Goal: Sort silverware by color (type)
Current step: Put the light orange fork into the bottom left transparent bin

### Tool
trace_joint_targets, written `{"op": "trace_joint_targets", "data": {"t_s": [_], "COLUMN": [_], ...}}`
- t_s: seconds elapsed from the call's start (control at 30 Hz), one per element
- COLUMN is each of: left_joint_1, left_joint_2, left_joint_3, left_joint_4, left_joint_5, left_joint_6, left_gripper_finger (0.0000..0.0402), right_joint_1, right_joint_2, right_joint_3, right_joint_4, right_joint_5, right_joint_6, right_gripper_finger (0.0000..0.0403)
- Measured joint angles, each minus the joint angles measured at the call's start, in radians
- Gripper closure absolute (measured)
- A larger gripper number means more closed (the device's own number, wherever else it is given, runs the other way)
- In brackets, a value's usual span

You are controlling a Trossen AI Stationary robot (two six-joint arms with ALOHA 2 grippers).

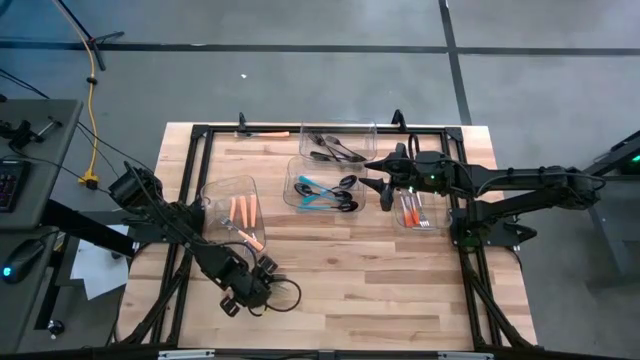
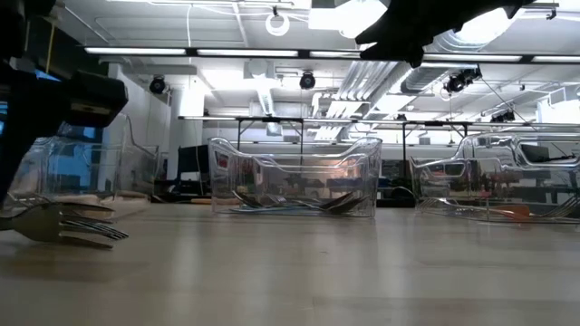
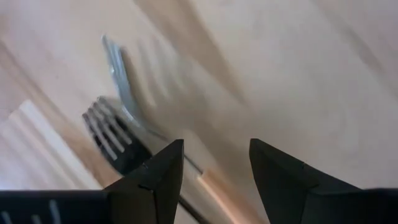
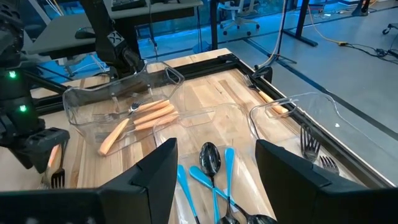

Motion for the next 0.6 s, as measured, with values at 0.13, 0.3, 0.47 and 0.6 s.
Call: {"op": "trace_joint_targets", "data": {"t_s": [0.13,0.3,0.47,0.6], "left_joint_1": [-0.014,-0.026,-0.020,0.000], "left_joint_2": [0.000,0.000,-0.018,-0.014], "left_joint_3": [0.000,0.006,0.037,0.035], "left_joint_4": [0.029,0.053,-0.029,-0.027], "left_joint_5": [0.020,0.020,-0.072,-0.115], "left_joint_6": [-0.008,-0.013,0.010,0.020], "left_gripper_finger": [0.0229,0.0229,0.0229,0.0229], "right_joint_1": [0.000,0.000,0.000,0.000], "right_joint_2": [0.000,0.000,0.000,0.000], "right_joint_3": [0.000,0.000,0.000,0.000], "right_joint_4": [0.000,0.000,0.000,0.000], "right_joint_5": [0.000,0.000,0.000,0.003], "right_joint_6": [0.022,0.025,0.024,0.023], "right_gripper_finger": [0.0201,0.0201,0.0201,0.0201]}}
